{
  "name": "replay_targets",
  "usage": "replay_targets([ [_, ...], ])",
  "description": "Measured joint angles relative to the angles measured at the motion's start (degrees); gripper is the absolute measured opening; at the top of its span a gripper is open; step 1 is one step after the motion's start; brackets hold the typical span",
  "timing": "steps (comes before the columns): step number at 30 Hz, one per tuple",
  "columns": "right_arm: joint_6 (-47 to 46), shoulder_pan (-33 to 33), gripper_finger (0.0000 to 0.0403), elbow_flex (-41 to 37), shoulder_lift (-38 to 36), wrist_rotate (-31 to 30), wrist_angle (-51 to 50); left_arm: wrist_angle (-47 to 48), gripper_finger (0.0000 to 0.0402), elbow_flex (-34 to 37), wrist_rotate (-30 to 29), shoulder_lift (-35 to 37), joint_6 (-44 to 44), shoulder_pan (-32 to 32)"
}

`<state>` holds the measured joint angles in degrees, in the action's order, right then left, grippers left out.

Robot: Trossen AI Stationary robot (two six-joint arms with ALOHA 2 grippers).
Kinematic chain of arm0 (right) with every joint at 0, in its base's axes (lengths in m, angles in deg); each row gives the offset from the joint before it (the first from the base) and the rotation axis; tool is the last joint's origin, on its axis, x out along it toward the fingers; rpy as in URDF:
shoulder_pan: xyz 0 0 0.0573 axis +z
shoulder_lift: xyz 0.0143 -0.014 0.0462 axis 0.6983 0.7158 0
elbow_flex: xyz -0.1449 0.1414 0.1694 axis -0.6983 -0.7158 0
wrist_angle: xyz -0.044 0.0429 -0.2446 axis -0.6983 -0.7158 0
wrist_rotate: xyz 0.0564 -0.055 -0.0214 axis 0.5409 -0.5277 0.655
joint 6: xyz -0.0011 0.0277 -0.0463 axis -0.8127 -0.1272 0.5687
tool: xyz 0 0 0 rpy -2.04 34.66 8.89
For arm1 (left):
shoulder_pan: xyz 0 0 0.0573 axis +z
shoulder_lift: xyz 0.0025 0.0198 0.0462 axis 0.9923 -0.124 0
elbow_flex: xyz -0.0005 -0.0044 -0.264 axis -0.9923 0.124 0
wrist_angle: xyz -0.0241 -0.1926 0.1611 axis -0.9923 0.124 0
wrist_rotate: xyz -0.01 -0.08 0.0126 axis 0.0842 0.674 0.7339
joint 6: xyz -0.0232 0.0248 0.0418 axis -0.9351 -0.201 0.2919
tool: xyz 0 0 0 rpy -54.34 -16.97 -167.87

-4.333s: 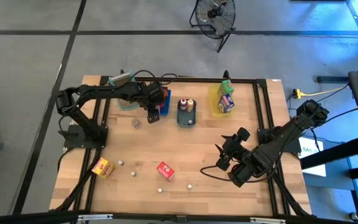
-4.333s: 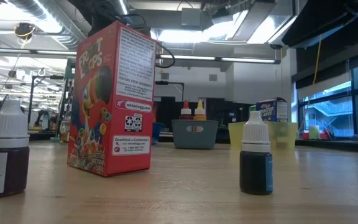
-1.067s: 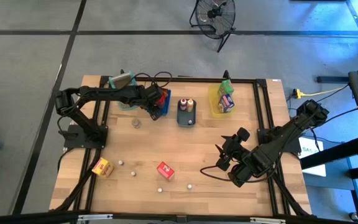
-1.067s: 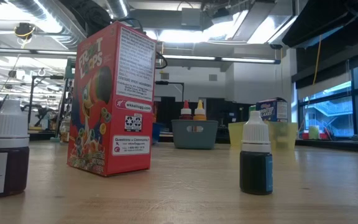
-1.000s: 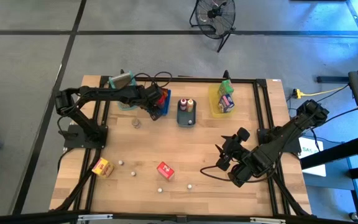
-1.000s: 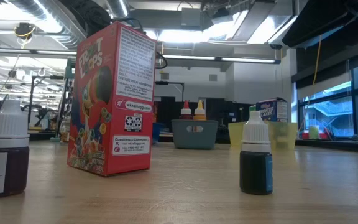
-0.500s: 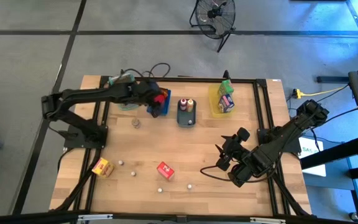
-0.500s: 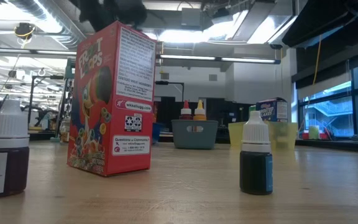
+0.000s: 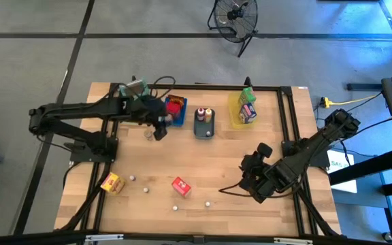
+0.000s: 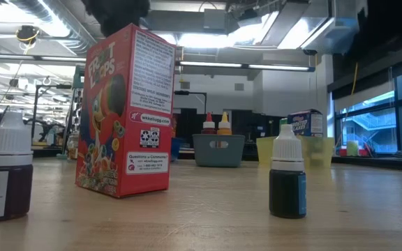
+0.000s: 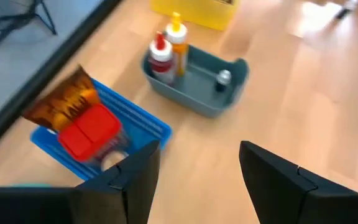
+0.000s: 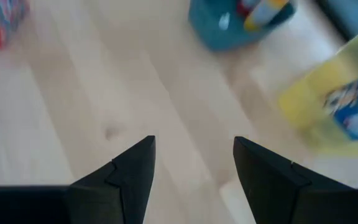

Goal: Pick & Place Kitchen Items
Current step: Put the small black food coloring bottle into the dark green bin

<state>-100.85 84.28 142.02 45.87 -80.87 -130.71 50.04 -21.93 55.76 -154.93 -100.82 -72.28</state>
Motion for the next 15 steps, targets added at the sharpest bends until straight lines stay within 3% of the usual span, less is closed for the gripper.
replay_targets([
  [4, -6.8, -2.7, 0.0218, 0.2, 0.0, 8.7, -2.7, 2.5, 0.0216, 0.0, -0.2, 1.5, -2.9, -4.2],
  [8, -16.2, -6.3, 0.0218, 1.2, 0.0, 23.5, -9.5, 2.5, 0.0214, 0.0, -0.5, 1.5, -3.3, -7.7],
  [15, -19.3, -9.7, 0.0217, 1.2, 0.0, 42.8, -20.3, 2.4, 0.0215, 0.0, -2.9, 0.8, -3.3, -11.4],
])
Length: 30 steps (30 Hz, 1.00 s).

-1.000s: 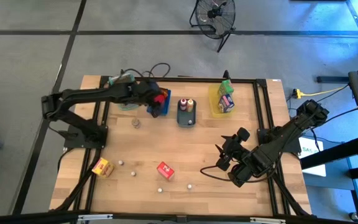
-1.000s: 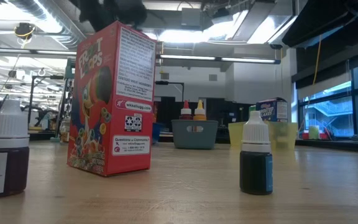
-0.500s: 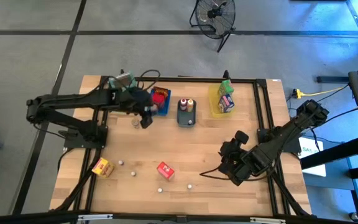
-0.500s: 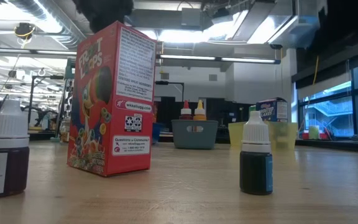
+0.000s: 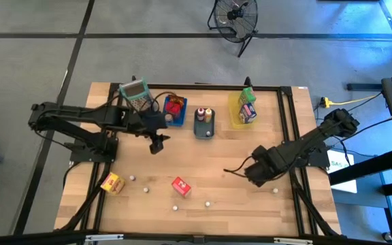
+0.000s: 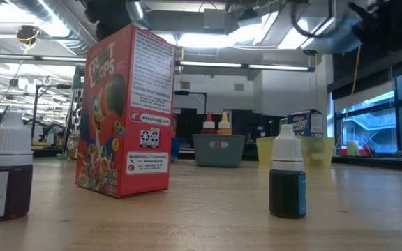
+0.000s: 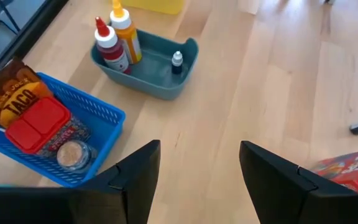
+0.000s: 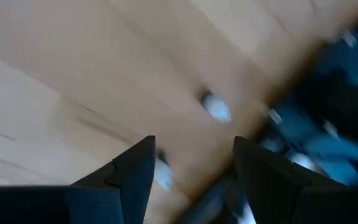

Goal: Pick & Place Kitchen Items
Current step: Put the small black food coloring bottle into the dark green bin

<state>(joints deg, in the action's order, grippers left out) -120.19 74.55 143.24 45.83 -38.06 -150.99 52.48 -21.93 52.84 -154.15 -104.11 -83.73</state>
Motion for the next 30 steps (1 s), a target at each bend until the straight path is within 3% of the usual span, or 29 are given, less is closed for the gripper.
replay_targets([
  [4, -0.3, -0.4, 0.0217, 0.0, 0.0, 3.9, -8.0, 0.0, 0.0215, 0.0, -1.9, 0.0, 0.0, -1.5],
  [12, 9.7, -0.4, 0.0217, -0.1, -0.9, 3.0, -7.6, 0.0, 0.0214, 0.0, -2.4, -0.1, 0.4, -2.1],
  [17, 14.3, 0.2, 0.0217, -0.4, -7.6, 1.8, -7.4, 0.0, 0.0216, 0.0, -2.4, -0.1, 0.5, -2.1],
  [23, 4.0, 0.2, 0.0217, -5.4, -23.3, -3.1, -7.8, 0.0, 0.0215, 0.0, -2.4, -0.1, 0.6, -2.1],
  [27, -6.1, 0.3, 0.0217, -13.7, -34.2, -0.2, -7.5, 0.1, 0.0216, 0.0, -2.4, -0.1, 0.6, -2.1],
  [30, -8.6, 0.3, 0.0217, -18.4, -38.3, 0.5, -1.1, 0.2, 0.0214, 0.0, -2.4, -0.1, 1.5, -2.1],
])
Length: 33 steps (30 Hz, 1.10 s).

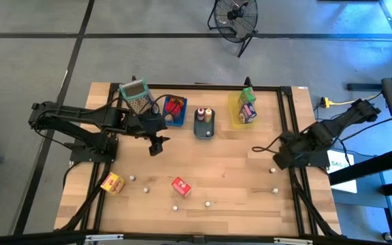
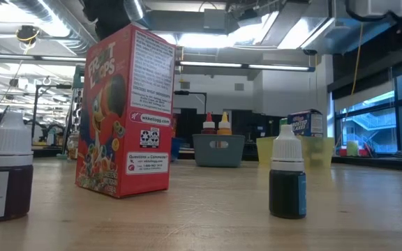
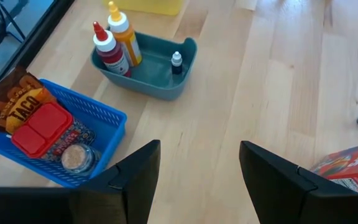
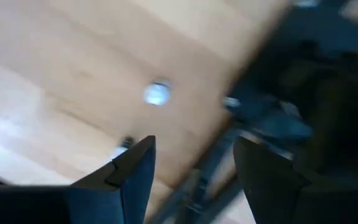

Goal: Pick & Place Kitchen Items
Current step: Put the small black food coloring bottle into the dark green bin

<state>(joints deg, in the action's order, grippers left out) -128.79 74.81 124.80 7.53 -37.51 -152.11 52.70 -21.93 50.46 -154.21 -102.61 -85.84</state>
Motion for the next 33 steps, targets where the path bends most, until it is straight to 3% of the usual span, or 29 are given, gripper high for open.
replay_targets([
  [3, 2.1, 0.0, 0.0217, -2.8, -0.6, -1.6, 7.5, 0.0, 0.0216, 0.0, 0.0, 0.0, 0.2, 0.0],
  [12, 0.6, 0.7, 0.0217, -4.5, 4.0, -2.0, 13.3, -0.2, 0.0215, 0.0, -1.3, 0.0, 0.0, 0.0],
  [33, -12.1, 0.7, 0.0217, -4.5, 14.2, -0.5, 14.8, -0.2, 0.0216, 0.0, -1.3, 0.0, 0.0, 0.0],
])
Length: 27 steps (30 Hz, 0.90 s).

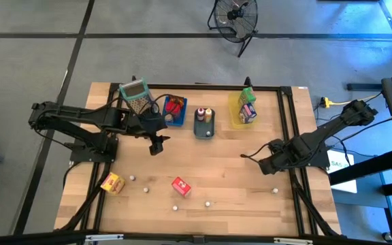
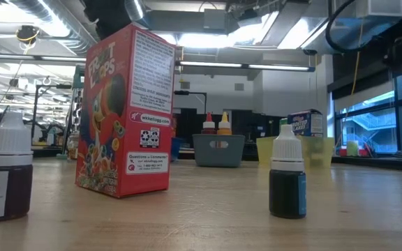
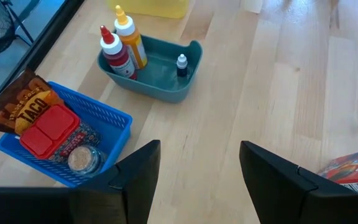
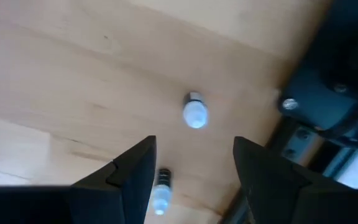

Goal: Pick & Place Kitchen Items
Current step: Put the small black food coloring bottle into the dark green bin

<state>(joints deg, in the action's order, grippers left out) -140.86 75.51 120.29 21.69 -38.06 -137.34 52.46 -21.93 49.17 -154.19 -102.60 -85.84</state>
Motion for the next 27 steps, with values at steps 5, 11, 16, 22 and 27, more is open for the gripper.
replay_targets([
  [5, 0.0, 0.0, 0.0217, 0.0, 0.6, -4.4, 6.0, 0.0, 0.0214, 0.0, 0.0, 0.0, 0.0, 0.0],
  [11, 3.7, 0.0, 0.0217, 0.1, 1.1, -6.0, 15.0, 0.0, 0.0216, 0.0, 0.0, 0.0, 0.0, 0.0],
  [16, 2.7, 0.1, 0.0217, 0.1, 2.7, -2.7, 16.4, 0.0, 0.0215, 0.0, 0.0, 0.0, 0.8, 0.0],
  [22, -0.3, 0.9, 0.0217, 0.1, 3.1, -0.9, 16.6, 0.1, 0.0215, 0.0, 0.0, 0.0, 2.9, 0.0],
  [27, 0.1, 4.1, 0.0217, 0.1, 3.1, 3.0, 17.5, 0.2, 0.0216, 0.0, 0.0, 0.0, 3.7, 0.0],
])
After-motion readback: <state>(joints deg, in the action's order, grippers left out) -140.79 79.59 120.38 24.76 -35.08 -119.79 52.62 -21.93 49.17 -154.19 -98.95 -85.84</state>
